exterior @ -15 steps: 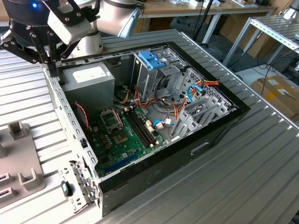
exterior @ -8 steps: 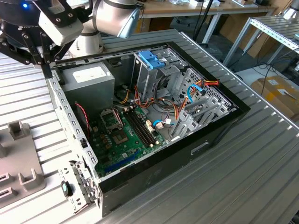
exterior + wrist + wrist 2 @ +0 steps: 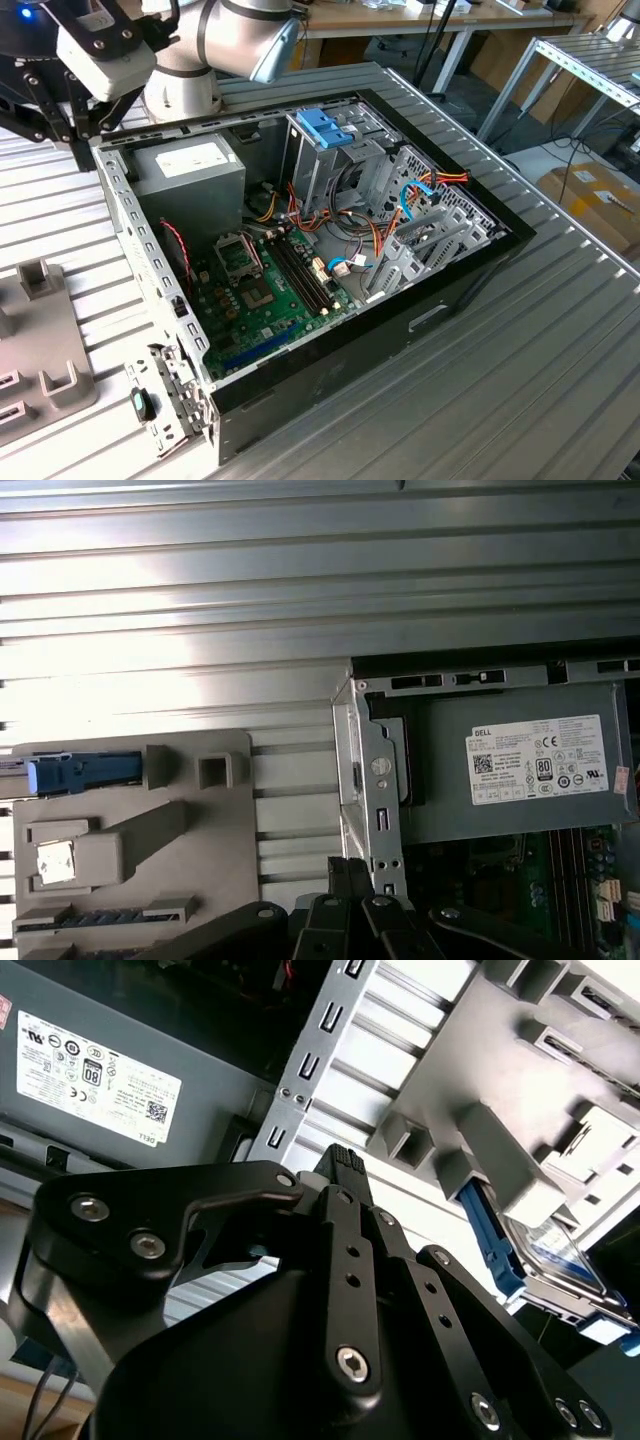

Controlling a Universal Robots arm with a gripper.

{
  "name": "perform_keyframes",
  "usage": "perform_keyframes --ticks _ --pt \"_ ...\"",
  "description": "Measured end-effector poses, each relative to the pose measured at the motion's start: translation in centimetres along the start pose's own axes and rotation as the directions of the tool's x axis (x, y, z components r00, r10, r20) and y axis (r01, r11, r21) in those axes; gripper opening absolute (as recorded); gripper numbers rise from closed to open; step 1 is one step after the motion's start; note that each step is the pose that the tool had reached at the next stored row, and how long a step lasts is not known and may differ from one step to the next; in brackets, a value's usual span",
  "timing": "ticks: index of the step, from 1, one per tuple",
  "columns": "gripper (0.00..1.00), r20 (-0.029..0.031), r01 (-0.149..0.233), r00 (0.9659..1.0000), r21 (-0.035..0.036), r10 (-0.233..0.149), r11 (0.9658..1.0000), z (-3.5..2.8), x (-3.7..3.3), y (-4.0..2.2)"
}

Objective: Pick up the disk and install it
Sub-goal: 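Reach for the disk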

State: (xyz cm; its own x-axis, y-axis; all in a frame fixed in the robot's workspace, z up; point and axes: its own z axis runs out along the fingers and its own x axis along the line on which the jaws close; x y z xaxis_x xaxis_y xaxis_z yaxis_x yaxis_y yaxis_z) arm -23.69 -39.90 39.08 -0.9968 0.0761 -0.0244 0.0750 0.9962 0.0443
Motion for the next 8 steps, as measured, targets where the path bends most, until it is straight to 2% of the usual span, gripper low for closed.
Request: perform_keyframes --ticks 8 --pt "0.11 0.0001 0.0 1.0 0.0001 0.0 1.0 -0.02 1.44 -0.11"
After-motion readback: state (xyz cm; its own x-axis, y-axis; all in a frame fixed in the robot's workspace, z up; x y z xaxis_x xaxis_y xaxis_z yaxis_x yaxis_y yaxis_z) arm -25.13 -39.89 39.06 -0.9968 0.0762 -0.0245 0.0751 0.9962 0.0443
